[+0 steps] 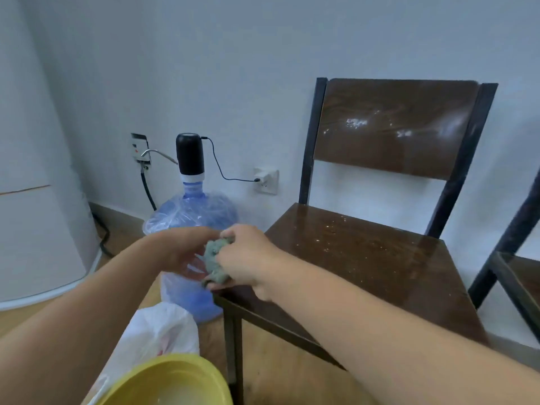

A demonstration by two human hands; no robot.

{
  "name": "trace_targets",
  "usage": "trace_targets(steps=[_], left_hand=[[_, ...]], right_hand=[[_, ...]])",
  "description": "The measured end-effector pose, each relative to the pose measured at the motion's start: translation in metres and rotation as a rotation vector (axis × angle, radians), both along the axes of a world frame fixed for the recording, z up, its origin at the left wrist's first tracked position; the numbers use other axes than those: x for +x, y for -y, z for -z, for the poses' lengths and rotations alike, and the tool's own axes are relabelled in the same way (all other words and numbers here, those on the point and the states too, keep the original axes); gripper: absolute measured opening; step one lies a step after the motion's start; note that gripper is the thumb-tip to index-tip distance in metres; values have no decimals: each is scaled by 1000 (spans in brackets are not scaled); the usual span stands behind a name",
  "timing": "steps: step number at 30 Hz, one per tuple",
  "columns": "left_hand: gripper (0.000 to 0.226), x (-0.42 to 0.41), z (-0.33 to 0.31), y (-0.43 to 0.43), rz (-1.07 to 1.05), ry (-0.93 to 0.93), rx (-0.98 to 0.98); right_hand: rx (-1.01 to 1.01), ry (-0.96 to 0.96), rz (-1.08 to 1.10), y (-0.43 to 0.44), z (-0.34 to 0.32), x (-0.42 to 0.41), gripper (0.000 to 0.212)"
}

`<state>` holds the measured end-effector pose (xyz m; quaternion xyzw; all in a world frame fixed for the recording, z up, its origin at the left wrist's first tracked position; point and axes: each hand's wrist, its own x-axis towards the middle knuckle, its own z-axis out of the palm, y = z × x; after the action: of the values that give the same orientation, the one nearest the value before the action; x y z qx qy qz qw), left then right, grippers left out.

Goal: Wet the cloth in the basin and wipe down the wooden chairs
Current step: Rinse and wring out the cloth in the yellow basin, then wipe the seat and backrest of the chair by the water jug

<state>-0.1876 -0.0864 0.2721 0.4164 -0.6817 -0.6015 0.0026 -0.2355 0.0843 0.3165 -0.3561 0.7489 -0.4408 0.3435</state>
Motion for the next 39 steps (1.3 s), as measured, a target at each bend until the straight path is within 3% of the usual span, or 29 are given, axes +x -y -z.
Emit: trace_targets(steps=[3, 7, 10, 15, 17, 21, 30, 39], left_hand=[[39, -25, -16, -9, 76, 66, -54], [41, -33, -4, -13, 91, 32, -39], [43, -37, 24, -11, 84, -29, -1], [47, -40, 43, -2, 112, -166, 62], [45, -41, 44, 3, 157, -170, 31], [37, -42, 42, 7, 189, -197, -11], [74, -27, 48, -8, 141, -189, 18], [44, -8, 41, -32, 31, -159, -156]], right_hand=[[-58, -191, 300, -16, -14, -71, 37], [81, -303, 552, -50, -3, -185, 19], [188, -394, 631, -79, 19, -246, 5], [208, -572, 640, -77, 33, -259, 31], [192, -615, 564, -64, 36, -263, 41], [218, -700, 379, -43, 37, -253, 34], [133, -768, -10, -89, 36, -161, 39], [82, -592, -288, -188, 30, -76, 46]])
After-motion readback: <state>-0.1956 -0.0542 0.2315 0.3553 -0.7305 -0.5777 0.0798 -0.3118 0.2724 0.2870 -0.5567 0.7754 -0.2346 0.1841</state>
